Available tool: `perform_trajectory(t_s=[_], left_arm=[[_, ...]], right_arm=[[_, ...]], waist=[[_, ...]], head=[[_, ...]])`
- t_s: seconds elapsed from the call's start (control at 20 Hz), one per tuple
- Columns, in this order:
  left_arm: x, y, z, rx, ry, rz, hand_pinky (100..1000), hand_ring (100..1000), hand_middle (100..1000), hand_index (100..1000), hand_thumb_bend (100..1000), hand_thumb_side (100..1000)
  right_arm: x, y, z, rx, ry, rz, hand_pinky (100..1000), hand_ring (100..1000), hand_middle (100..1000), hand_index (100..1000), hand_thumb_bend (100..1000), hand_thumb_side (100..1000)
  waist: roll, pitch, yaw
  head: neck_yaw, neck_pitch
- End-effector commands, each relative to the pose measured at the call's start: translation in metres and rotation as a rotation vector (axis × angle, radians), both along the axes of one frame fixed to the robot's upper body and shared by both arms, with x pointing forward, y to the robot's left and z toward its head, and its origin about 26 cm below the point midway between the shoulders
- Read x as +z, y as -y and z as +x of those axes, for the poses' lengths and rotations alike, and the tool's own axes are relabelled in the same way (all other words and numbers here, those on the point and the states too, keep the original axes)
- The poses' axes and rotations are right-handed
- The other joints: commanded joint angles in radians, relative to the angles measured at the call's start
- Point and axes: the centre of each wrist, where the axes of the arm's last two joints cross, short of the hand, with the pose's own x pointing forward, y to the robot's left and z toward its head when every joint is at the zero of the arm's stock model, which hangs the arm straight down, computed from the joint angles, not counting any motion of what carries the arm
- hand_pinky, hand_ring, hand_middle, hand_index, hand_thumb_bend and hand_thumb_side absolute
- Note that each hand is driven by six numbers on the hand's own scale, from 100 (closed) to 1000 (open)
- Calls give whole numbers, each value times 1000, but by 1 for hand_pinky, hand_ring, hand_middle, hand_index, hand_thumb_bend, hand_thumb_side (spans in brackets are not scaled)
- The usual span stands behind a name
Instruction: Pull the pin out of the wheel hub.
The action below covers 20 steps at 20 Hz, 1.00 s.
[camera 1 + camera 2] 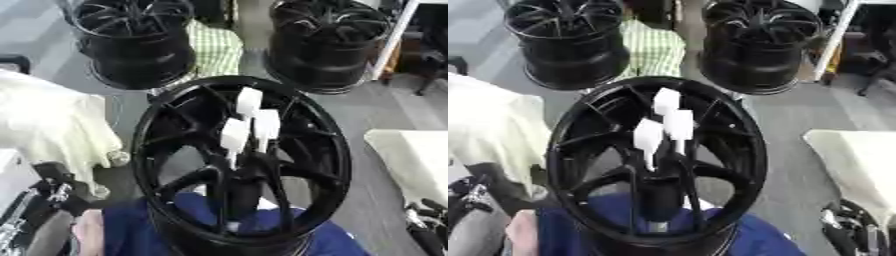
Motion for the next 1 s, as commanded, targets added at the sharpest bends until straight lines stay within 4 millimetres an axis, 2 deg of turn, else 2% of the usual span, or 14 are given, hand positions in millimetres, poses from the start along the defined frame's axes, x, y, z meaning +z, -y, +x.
perform_trajectory(t_s=[0.05, 0.85, 1.0], left_arm=[[9, -3, 4, -10, 21, 21, 521, 821, 631, 777, 148, 543], [8, -3, 3, -7, 19, 19, 519, 821, 631, 777, 149, 541], [7, -2, 3, -8, 16, 18, 520, 820, 631, 777, 150, 540]], right_arm=[[8, 5, 4, 1, 26, -20, 565, 515, 600, 789, 148, 308], [8, 7, 1, -8, 29, -16, 559, 514, 600, 788, 164, 300], [16, 13, 1, -9, 51, -43, 557, 514, 599, 790, 163, 314]], waist=[[1, -7, -3], [2, -11, -8], [3, -12, -9]], head=[[1, -7], [6, -10], [18, -12]])
